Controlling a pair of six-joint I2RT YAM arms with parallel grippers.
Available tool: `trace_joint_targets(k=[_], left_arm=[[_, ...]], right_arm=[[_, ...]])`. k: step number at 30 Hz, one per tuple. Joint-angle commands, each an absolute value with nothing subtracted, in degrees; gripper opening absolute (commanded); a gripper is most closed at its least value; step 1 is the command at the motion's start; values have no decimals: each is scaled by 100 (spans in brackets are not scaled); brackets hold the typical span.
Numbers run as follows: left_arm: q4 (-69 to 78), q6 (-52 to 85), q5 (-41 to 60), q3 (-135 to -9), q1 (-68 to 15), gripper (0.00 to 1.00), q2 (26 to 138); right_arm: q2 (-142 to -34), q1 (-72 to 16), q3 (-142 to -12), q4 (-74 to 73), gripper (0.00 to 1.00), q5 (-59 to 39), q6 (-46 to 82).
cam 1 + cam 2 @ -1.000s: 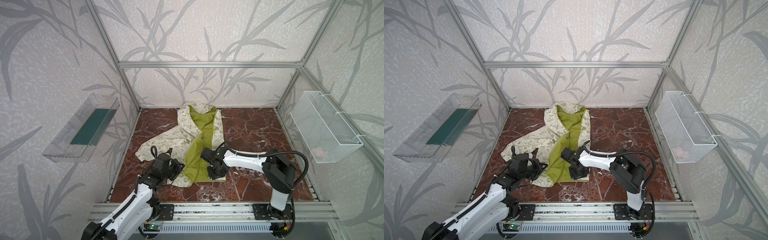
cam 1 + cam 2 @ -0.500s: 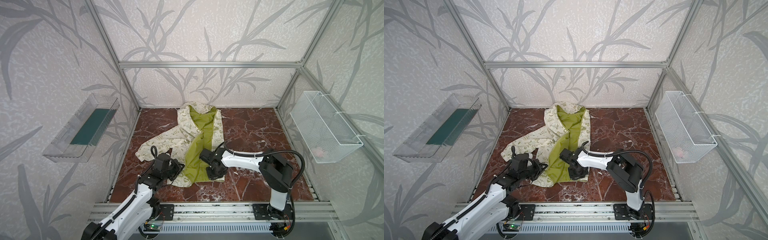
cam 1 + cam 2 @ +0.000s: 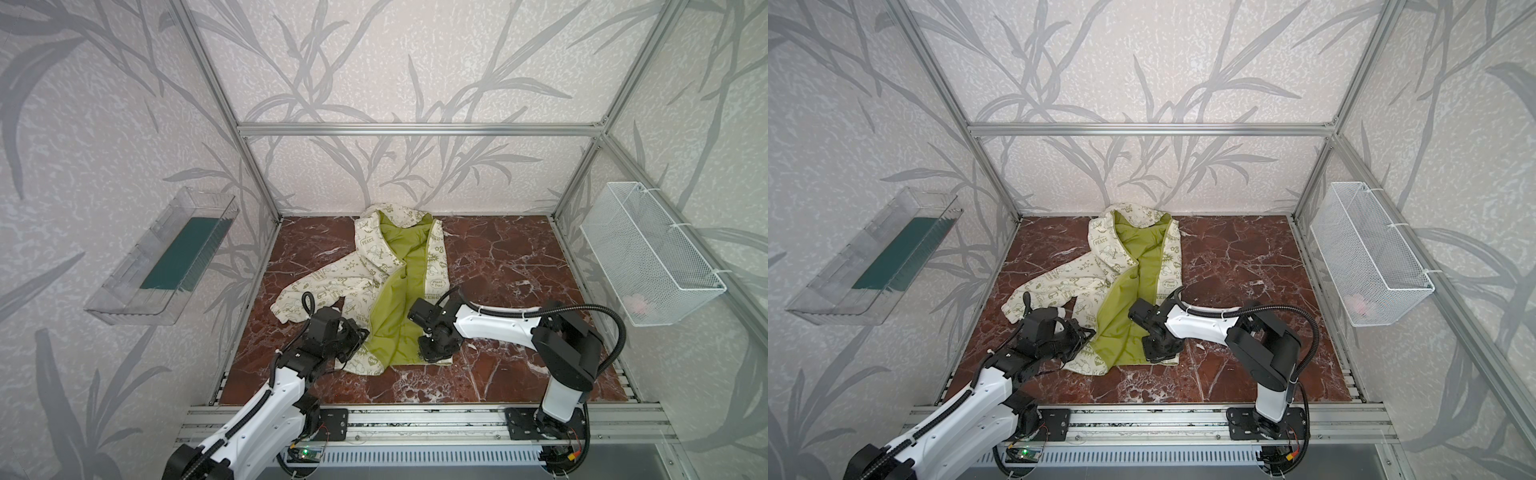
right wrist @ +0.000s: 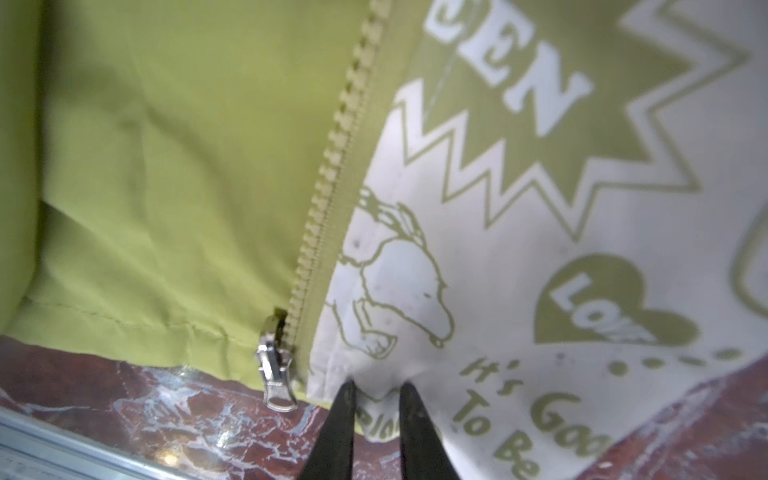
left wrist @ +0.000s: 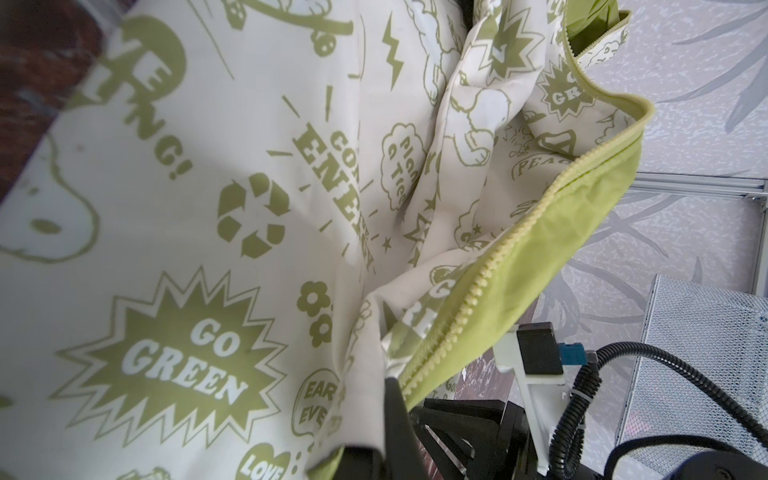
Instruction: Zip up the jacket
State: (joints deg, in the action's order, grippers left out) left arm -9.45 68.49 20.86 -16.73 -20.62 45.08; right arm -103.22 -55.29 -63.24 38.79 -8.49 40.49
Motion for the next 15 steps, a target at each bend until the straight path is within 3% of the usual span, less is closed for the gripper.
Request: trace_joint_targets(k=[1, 5, 8, 15], left_arm=[[-1116, 6759, 1972, -1755, -2059, 0, 4482], [-1130, 6767, 1951, -1767, -2065, 0, 4482], [-1136, 6768, 1952, -1758, -2066, 0, 4504], [-1117, 6746, 1951, -1753, -2061, 0, 4552]], right_arm=[[-10343, -5480, -6376, 3720, 21, -1099, 3970], [-10358, -5484, -6458, 3798, 13, -1012, 3929], [-10320, -5484, -6460, 3886, 0, -954, 3901], [-10106, -5476, -6360, 3773, 0, -1081, 3901]])
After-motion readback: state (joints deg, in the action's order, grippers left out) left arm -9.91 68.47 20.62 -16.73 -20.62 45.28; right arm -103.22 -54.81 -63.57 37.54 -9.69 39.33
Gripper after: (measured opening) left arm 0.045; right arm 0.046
